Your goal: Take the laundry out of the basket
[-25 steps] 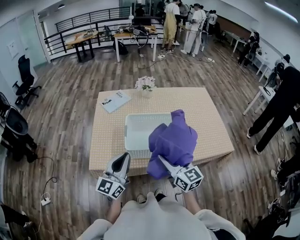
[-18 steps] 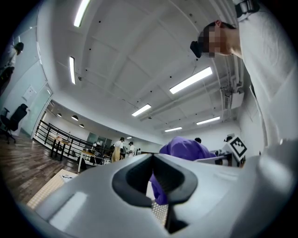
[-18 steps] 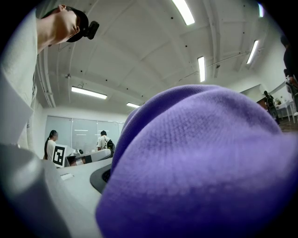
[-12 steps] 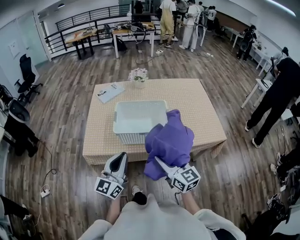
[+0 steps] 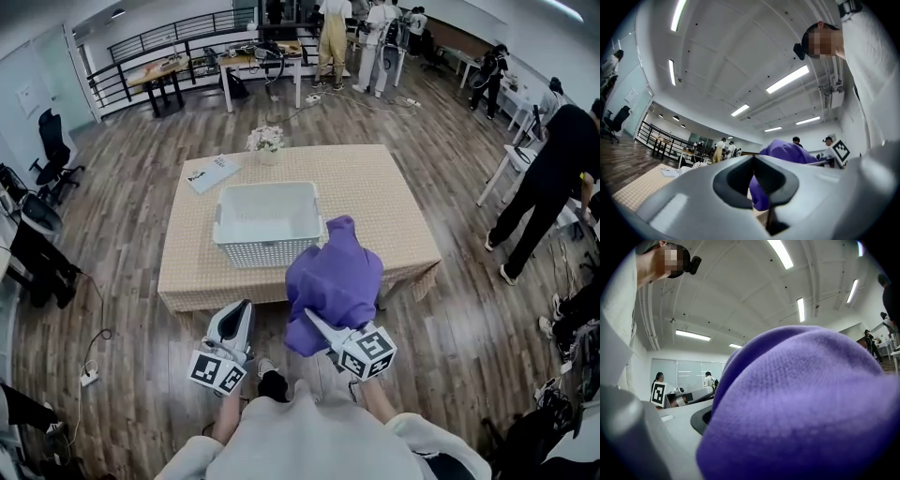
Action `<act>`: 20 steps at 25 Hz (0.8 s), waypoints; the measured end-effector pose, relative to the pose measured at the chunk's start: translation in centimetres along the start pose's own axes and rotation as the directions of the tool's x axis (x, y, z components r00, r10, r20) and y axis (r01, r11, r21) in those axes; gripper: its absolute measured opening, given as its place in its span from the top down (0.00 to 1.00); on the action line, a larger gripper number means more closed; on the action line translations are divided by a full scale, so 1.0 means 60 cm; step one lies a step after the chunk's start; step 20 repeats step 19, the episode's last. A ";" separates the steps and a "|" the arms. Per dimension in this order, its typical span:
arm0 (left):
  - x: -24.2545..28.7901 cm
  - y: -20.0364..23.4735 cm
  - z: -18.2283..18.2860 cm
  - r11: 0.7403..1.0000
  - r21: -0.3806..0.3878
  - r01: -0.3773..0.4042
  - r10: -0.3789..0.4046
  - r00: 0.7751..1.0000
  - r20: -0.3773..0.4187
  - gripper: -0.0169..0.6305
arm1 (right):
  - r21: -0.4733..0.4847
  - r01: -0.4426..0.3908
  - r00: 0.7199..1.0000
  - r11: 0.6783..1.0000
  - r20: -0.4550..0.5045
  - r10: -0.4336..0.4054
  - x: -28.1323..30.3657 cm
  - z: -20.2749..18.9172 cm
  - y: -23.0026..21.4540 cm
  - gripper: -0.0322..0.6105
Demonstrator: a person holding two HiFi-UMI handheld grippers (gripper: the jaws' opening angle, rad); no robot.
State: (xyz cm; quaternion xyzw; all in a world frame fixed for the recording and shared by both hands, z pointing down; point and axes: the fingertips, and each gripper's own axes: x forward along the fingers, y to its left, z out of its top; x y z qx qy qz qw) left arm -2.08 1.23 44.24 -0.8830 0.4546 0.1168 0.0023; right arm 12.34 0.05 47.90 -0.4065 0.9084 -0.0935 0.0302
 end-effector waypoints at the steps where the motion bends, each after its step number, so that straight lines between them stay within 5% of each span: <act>1: -0.001 -0.002 0.003 1.000 0.000 0.001 -0.001 1.000 0.003 0.96 | -0.004 0.002 1.000 1.000 0.001 -0.002 -0.001 0.002 0.002 0.54; 20: 0.010 -0.027 0.019 0.999 0.016 0.037 -0.037 0.999 0.024 0.96 | -0.023 -0.004 1.000 1.000 0.027 0.004 -0.009 0.019 0.004 0.54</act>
